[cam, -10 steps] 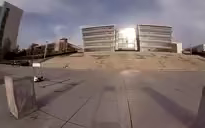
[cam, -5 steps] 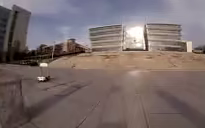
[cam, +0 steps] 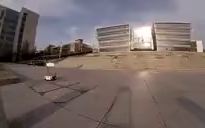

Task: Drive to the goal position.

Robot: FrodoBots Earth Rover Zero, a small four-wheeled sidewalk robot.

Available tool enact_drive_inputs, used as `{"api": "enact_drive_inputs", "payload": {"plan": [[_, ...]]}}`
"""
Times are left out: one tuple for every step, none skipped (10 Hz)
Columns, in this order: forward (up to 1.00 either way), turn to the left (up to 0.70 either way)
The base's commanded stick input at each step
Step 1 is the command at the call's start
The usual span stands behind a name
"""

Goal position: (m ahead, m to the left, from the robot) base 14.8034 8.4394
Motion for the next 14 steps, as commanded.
{"api": "enact_drive_inputs", "payload": {"plan": [[0.7,0.14],[0.7,0.14],[0.7,0.14],[0.7,0.14],[0.7,0.14],[0.7,0.14],[0.7,0.14],[0.7,0.14],[0.7,0.14],[0.7,0.14],[0.7,0.14],[0.7,0.14],[0.7,0.14],[0.7,0.14]]}}
